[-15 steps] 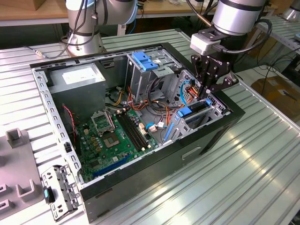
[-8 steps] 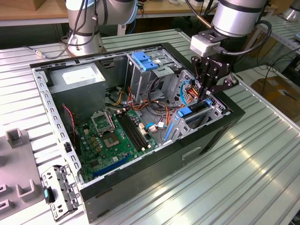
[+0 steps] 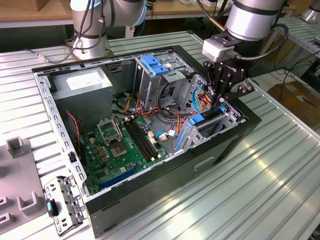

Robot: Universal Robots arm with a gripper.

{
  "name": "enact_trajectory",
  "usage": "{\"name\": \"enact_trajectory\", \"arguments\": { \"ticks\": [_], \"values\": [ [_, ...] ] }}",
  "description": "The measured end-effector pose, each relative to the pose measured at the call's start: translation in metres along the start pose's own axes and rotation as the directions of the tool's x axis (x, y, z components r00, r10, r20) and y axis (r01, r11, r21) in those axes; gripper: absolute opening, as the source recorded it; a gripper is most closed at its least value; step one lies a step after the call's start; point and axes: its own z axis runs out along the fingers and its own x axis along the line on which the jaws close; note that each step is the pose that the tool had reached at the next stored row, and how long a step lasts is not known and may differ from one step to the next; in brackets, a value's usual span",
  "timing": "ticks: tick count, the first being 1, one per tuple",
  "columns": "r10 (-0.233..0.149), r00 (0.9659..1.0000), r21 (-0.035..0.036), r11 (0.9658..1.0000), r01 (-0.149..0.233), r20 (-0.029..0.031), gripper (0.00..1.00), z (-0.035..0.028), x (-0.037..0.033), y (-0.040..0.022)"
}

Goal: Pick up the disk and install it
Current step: 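Insert the first disk wire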

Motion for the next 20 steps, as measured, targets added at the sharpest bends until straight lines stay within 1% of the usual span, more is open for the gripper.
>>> {"name": "enact_trajectory", "arguments": {
  "ticks": [3, 6, 9, 11, 13, 17, 20],
  "values": [
    [0.000, 1.0000, -0.0001, 1.0000, 0.000, -0.0006, 0.16, 0.0008, -0.0001, 0.0006],
    [0.009, 1.0000, -0.0009, 1.0000, -0.009, -0.0011, 0.16, 0.0009, -0.0005, 0.0006],
    [0.011, 0.9999, 0.0014, 0.9999, -0.011, -0.0021, 0.16, 0.0000, -0.0006, 0.0004],
    [0.011, 0.9999, 0.0043, 0.9999, -0.011, -0.0081, 0.16, -0.0001, -0.0004, 0.0006],
    [0.012, 0.9999, 0.0056, 0.9999, -0.012, -0.0111, 0.16, 0.0002, -0.0005, 0.0008],
    [0.018, 0.9998, 0.0050, 0.9998, -0.018, -0.0129, 0.16, 0.0009, -0.0006, 0.0009],
    [0.017, 0.9995, 0.0051, 0.9998, -0.017, -0.0264, 0.16, 0.0016, -0.0007, 0.0017]
  ]
}}
